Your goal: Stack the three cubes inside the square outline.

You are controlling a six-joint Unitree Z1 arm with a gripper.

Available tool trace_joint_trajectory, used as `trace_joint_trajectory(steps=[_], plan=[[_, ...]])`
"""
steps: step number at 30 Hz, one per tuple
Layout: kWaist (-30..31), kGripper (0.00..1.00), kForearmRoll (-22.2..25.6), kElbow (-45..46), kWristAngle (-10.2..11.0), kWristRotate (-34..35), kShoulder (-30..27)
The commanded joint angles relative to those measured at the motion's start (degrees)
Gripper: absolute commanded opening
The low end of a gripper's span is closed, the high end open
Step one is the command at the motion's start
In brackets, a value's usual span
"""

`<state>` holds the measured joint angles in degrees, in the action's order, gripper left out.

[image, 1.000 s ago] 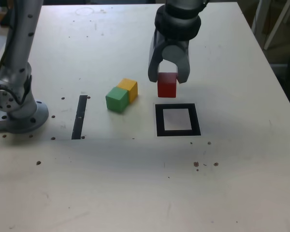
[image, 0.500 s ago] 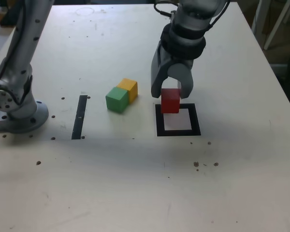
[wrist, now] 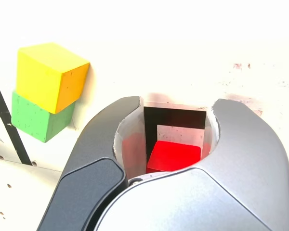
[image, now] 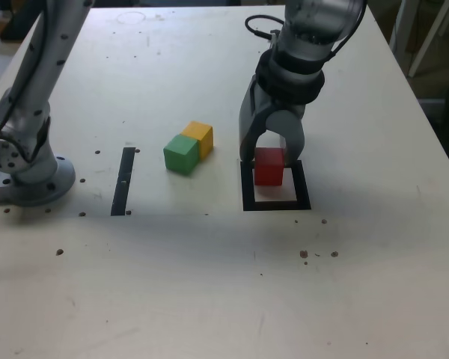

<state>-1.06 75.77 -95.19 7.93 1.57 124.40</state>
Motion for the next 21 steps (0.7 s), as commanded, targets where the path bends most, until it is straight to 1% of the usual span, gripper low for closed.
trace_joint_trajectory(steps=[1,2,3,4,5,6,9,17,21], plan=[[0.09,0.53,-0.17,-0.1,0.12,-0.2,0.39],[0.09,0.64,-0.34,-0.04,0.12,-0.46,0.47],[0.09,0.7,-0.43,-0.01,0.12,-0.59,0.5],[0.09,0.81,-0.59,0.08,0.11,-0.86,0.56],[0.08,0.89,-0.71,0.18,0.08,-1.06,0.59],[0.06,0.94,-0.8,0.29,0.06,-1.21,0.63],[-0.04,0.97,-0.79,0.57,-0.01,-1.35,0.76],[-0.39,0.99,-0.4,0.95,0.11,-1.51,0.42],[-0.74,0.99,0.22,1.34,0.82,-1.56,-0.86]])
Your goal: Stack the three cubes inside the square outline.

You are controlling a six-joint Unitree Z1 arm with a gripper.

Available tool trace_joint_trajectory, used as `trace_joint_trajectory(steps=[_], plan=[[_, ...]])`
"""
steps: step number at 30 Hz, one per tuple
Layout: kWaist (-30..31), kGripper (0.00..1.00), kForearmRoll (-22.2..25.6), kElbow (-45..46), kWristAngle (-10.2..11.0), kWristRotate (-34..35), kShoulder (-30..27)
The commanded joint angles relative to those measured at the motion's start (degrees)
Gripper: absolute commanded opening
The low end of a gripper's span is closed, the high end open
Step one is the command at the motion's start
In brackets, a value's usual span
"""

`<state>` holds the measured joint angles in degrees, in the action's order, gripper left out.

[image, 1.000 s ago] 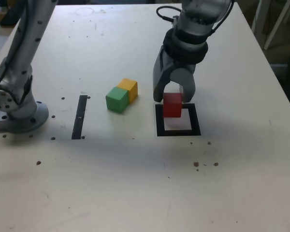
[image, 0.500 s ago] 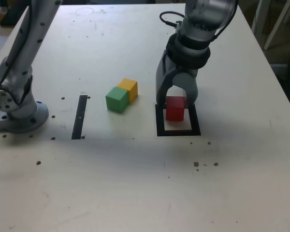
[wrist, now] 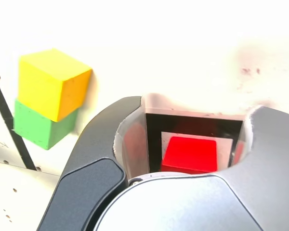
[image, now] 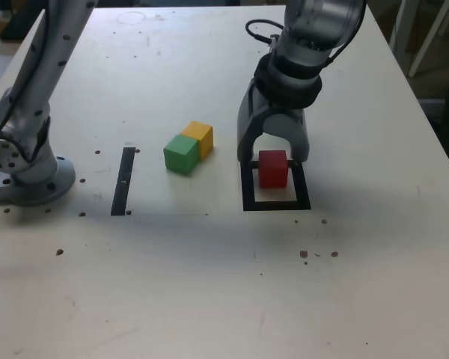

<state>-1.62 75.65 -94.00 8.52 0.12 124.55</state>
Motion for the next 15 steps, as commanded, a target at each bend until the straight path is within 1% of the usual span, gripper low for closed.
trace_joint_trajectory(steps=[1,6,11,15], plan=[[-0.27,0.99,0.64,0.26,0.67,-0.19,-1.66],[-0.92,0.99,2.14,0.33,2.71,-2.09,-4.43],[-1.74,0.99,2.89,0.74,4.57,-6.42,-7.53],[-2.44,0.99,3.56,3.32,5.98,-10.02,-10.33]])
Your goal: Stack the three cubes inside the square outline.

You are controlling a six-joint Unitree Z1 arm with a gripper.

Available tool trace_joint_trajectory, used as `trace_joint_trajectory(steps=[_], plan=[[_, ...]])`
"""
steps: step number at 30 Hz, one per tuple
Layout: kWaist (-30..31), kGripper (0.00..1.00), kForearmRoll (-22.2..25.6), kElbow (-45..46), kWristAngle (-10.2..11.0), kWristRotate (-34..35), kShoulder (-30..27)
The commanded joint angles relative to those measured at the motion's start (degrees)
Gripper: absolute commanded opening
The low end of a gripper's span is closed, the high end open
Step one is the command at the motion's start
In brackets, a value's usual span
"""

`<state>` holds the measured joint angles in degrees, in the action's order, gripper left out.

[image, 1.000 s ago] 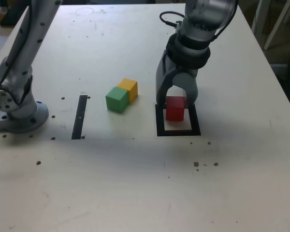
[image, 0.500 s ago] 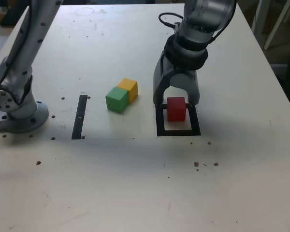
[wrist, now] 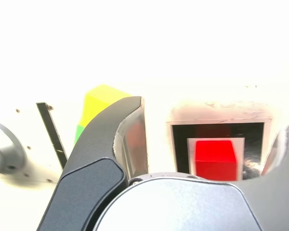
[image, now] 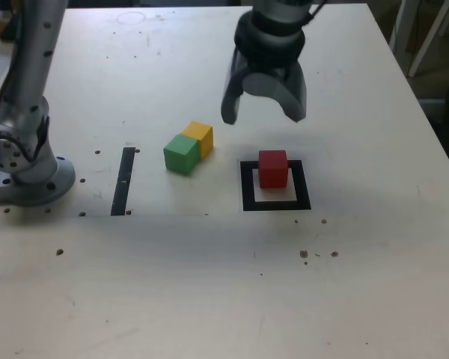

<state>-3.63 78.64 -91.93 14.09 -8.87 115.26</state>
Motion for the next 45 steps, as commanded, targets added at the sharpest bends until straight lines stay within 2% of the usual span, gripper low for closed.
trace_joint_trajectory(steps=[1,9,17,24,36,41,45], plan=[[-0.71,0.99,0.86,2.36,0.77,-1.95,-1.68],[-1.66,0.99,0.99,9.72,5.0,-10.7,-4.0],[-2.68,0.99,-3.3,14.59,7.01,-17.01,-4.52],[-5.32,0.98,-7.5,17.88,6.53,-18.87,-3.63],[-6.01,0.91,-13.68,21.89,2.94,-22.25,-2.84],[-6.65,0.82,-14.53,22.87,2.48,-22.32,-2.39],[-7.07,0.67,-15.2,23.16,2.36,-22.05,-2.01]])
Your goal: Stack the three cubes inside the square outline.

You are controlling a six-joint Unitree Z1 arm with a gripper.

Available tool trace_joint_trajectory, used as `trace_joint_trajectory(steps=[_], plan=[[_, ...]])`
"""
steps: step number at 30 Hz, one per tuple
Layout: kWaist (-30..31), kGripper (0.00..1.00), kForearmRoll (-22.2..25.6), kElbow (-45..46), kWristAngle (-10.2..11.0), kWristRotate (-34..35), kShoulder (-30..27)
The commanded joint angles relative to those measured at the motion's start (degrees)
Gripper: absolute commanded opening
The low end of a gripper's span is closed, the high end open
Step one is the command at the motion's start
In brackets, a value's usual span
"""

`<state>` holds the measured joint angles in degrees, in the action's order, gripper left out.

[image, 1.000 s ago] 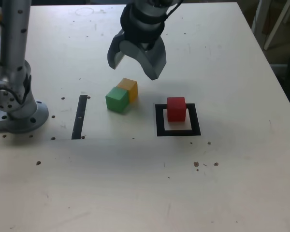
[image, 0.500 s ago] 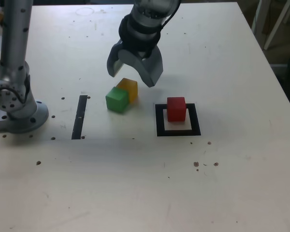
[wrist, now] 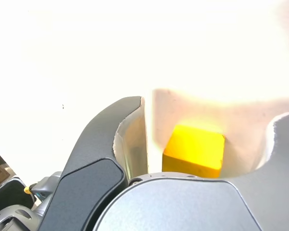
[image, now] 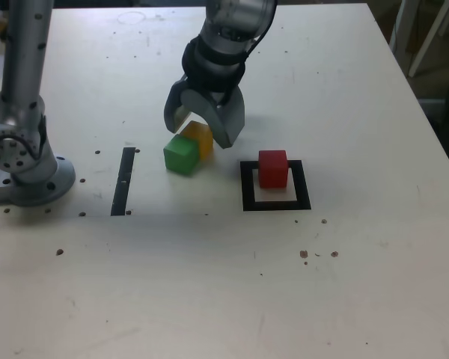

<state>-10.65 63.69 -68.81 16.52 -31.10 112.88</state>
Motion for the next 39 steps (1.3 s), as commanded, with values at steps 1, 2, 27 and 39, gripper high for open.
trace_joint_trajectory(steps=[1,2,27,39], plan=[[-0.07,0.63,-0.42,0.06,-0.05,0.29,0.44],[-0.07,0.59,-0.57,0.06,-0.02,0.39,0.48],[0.58,0.29,-0.6,-1.39,0.81,0.6,0.45],[4.38,0.29,15.47,-19.38,0.74,5.04,-0.43]])
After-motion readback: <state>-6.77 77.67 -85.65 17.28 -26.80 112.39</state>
